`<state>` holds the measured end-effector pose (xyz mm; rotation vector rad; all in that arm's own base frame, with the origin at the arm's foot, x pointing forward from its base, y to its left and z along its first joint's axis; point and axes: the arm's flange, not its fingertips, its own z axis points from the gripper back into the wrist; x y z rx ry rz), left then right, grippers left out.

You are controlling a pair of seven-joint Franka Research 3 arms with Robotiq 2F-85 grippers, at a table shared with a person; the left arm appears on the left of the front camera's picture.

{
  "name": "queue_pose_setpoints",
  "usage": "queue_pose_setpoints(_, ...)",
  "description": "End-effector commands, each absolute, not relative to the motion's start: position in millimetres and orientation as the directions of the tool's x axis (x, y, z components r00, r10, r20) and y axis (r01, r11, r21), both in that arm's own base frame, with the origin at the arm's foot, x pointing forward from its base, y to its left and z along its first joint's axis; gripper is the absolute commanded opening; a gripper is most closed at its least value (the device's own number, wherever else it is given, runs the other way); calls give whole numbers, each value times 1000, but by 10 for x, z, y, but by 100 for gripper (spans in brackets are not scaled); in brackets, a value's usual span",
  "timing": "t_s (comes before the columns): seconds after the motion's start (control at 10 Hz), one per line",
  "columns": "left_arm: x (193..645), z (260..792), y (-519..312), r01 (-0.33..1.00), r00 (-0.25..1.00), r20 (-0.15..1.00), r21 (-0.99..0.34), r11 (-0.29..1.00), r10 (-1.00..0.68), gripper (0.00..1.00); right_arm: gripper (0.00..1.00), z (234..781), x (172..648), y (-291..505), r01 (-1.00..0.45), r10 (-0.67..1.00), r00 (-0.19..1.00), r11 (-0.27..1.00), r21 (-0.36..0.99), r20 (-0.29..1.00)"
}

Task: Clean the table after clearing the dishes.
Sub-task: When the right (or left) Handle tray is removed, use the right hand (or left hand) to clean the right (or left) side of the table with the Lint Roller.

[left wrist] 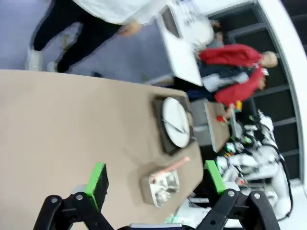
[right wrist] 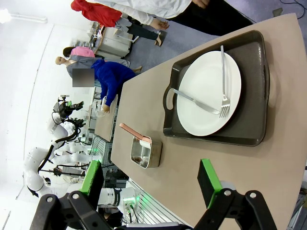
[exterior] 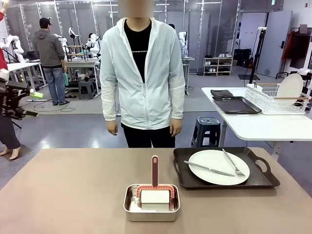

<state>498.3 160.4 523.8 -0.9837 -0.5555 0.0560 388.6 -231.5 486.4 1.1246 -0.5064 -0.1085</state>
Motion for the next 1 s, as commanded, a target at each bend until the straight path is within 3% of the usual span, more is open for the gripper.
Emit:
queue_pose_setpoints(0.0,4976,5360,1737,47,837,384,-759,650,389,100,100,4892,3870,-2309,-175,-330,882,436,883,337)
queue_pose_setpoints(0.3,4979,5417,2001,-259,735,407,-570,780,542,100,100,4892,3870,-2309,-175,-330,882,436,883,337)
queue_pose_setpoints(0.4,5007,5447,2026,-316,688,414,-569,759,596,100,100,4892,3870,-2309,-175,-330,882,436,883,337)
queue_pose_setpoints(0.6,5022,5431,2189,-207,709,455,-597,776,539,100,100,4892,3870,-2309,-175,-330,882,436,883,337)
queue_pose_setpoints(0.9,5022,5431,2189,-207,709,455,-597,776,539,100,100,4892,3870,-2309,-175,-330,882,436,883,337)
